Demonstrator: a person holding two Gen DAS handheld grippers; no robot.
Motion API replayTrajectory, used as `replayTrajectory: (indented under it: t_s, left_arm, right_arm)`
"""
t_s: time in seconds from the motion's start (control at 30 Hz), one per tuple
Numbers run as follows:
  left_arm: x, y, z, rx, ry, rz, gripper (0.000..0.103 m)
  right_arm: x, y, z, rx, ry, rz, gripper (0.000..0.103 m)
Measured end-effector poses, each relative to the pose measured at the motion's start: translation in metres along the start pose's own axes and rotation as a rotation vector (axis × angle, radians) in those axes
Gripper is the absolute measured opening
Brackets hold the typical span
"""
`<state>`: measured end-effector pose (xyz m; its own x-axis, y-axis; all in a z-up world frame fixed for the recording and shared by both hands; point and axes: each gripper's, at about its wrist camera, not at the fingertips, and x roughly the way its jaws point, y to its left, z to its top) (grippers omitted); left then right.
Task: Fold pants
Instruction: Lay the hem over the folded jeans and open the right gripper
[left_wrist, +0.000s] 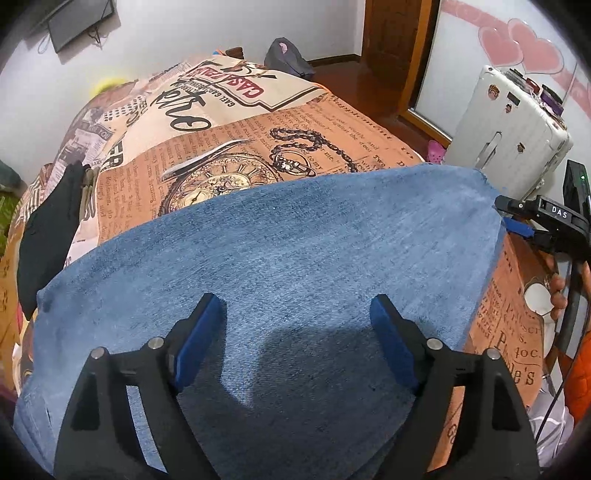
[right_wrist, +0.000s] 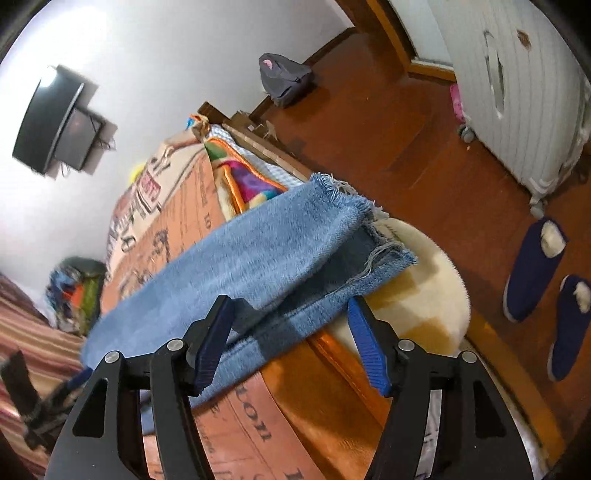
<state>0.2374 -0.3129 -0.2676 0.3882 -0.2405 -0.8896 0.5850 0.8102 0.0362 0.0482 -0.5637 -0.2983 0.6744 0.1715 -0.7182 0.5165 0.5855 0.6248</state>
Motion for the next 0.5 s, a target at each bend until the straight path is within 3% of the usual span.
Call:
replayTrajectory:
  t_s: [0.23, 0.5]
  left_arm:
    - [0.002, -0.001, -0.001, 0.009, -0.003, 0.013, 0.084]
    - [0.002, -0.002, -0.001, 0.007, -0.005, 0.012, 0.084]
  right_arm:
    - [0.012, -0.001, -0.004, 0.012, 0.036, -0.034, 0.062]
    - [0.019, 0.003, 0.007, -0.003, 0.014, -0.029, 0.068]
